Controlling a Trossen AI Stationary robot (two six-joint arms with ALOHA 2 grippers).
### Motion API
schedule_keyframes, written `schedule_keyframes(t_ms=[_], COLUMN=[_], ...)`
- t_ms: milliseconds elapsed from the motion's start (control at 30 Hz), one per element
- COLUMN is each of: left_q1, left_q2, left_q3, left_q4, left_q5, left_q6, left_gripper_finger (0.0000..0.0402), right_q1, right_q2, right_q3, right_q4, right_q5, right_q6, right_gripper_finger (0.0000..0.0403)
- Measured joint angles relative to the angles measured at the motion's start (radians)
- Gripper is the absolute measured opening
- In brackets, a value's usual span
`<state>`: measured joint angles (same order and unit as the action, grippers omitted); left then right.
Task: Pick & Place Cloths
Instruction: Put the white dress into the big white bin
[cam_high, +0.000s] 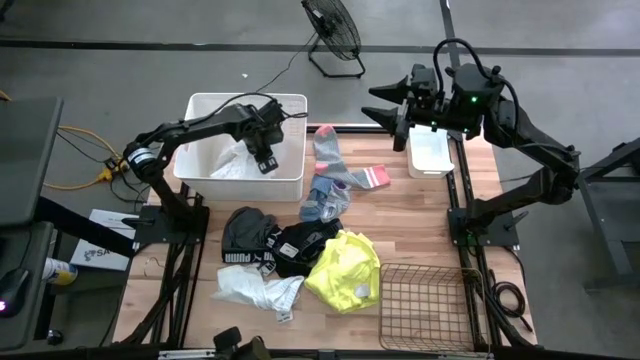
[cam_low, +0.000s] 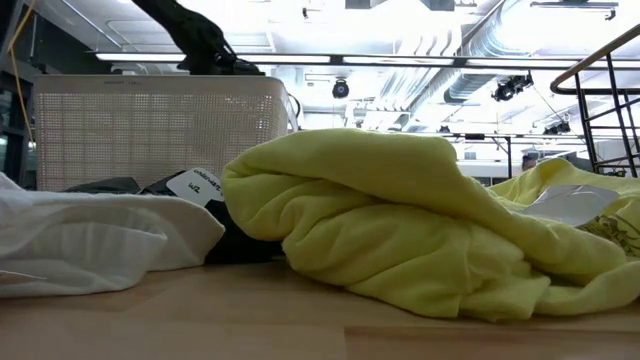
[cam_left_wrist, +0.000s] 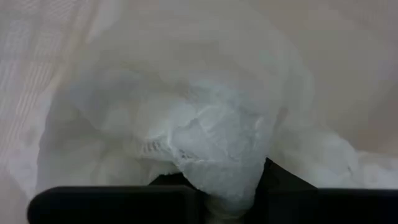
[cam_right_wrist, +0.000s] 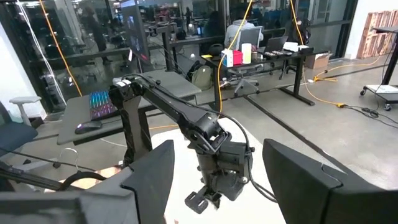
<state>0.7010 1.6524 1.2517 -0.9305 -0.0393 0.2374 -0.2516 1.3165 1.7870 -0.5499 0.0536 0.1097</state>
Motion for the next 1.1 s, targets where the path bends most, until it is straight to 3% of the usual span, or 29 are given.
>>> schedule_keyframes(t_ms=[200, 800, 900, 1100], left_q1=[0.015, 0.051, 0.051, 0.051], left_q2=[0.000, 0.000, 0.000, 0.001], left_q3=[-0.062, -0.197, -0.198, -0.172], left_q4=[0.078, 0.163, 0.164, 0.109], left_q5=[0.010, -0.011, -0.027, -0.021], left_q6=[0.070, -0.027, -0.057, -0.060], left_gripper_finger=[0.0041, 0.0045, 0.0092, 0.0226], right_q1=[0.000, 0.001, 0.001, 0.001], right_q2=[0.000, 0.000, 0.000, 0.000], right_q3=[0.000, 0.000, 0.000, 0.000], right_q4=[-0.007, -0.030, -0.030, -0.030], right_q5=[0.000, 0.000, 0.000, -0.001], right_q6=[0.016, 0.026, 0.026, 0.026], right_gripper_finger=[0.0236, 0.0236, 0.0236, 0.0236])
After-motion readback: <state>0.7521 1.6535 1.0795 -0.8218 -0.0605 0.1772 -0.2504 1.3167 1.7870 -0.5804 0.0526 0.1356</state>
